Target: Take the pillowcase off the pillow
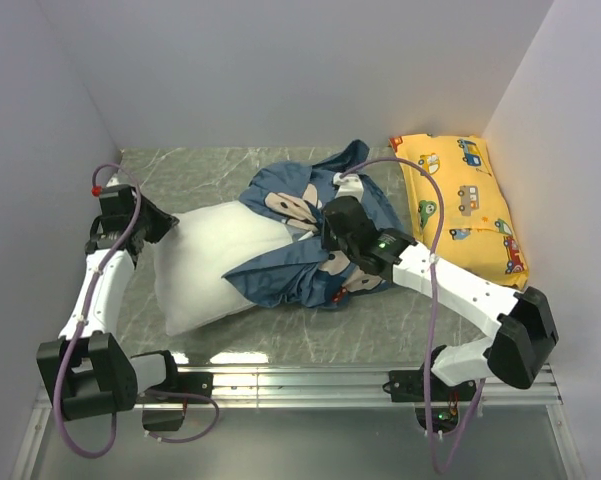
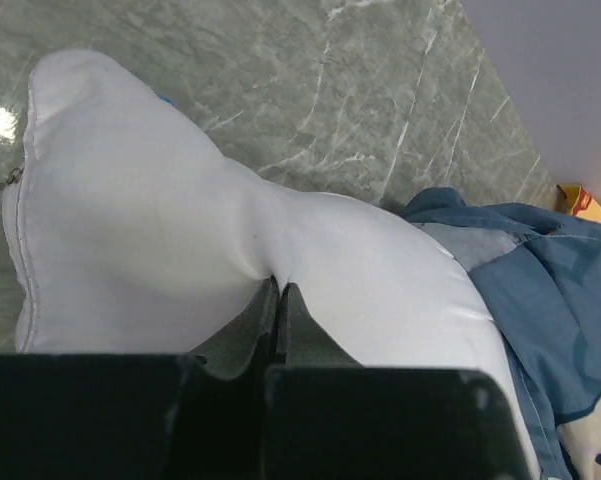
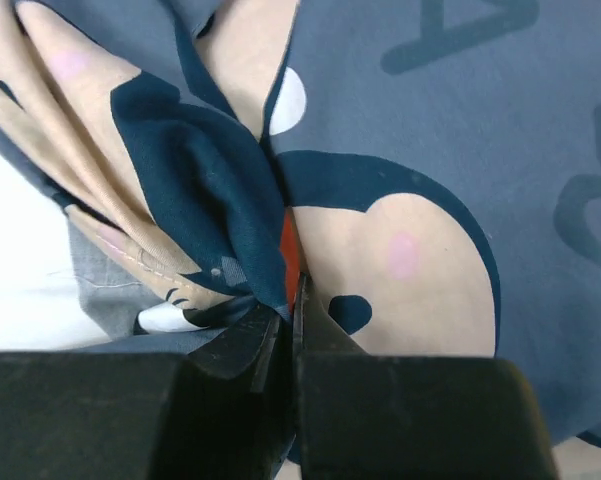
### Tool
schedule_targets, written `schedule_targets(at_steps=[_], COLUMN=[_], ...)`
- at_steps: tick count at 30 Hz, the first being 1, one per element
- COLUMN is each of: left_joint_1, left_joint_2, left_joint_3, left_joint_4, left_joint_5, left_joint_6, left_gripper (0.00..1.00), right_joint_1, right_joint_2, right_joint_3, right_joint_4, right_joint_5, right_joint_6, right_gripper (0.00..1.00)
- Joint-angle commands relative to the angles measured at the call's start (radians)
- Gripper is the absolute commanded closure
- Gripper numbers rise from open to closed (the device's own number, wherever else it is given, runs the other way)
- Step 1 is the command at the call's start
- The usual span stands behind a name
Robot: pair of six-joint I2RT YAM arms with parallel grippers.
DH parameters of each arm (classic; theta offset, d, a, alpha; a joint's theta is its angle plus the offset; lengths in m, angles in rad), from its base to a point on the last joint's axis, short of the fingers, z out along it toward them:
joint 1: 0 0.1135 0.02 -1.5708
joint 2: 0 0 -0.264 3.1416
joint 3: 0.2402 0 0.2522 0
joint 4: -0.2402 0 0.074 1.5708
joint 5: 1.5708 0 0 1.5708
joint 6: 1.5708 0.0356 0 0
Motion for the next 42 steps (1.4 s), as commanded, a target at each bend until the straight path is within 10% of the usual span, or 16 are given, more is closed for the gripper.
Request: schedule_targets(at_steps=[1,8,12,15,28,32,37,42], left_joint_1=[0.054,-0.096,-0.253,-0.326,-0.499,-0.532,-0.5,-0.306], left_joint_2=[0.034,0.123,0.127,0.08,0.006,0.057,0.13,0.077], left_joint_3=[0.087,0.303,0.376,0.399,0.088,0.051,0.086,0.107], left_joint_4=[-0.007,-0.101,-0.184,-0.243,-0.133,-0.102,-0.114,-0.122], left_joint_5=[-0.051,-0.031,-0.149,-0.261,-0.251,-0.301,-0.441,-0.427], left_joint_6=[0.08,0.195,0.215,0.223,0.191,0.137,0.139,0.188], left_gripper=[1.0,0.98,0.43,0.3,0.17,0.22,1.0,1.0], right_joint_1=[-0.034,0.015,0.071,0.082,0.088,0.088,0.077,-0.039], right_joint_2=[0.012,0.148,0.262,0.312,0.294,0.296,0.235,0.054], right_joint_3=[-0.064,-0.049,-0.007,0.022,0.082,0.12,0.114,0.021], right_joint_4=[-0.005,0.098,0.159,0.17,0.143,0.095,0.043,0.02], right_joint_5=[0.022,-0.246,-0.324,-0.347,-0.303,-0.262,-0.185,-0.133], right_joint_6=[-0.009,0.021,0.063,0.081,0.081,0.052,0.025,0.015], right_gripper=[1.0,1.0,1.0,1.0,1.0,1.0,1.0,1.0])
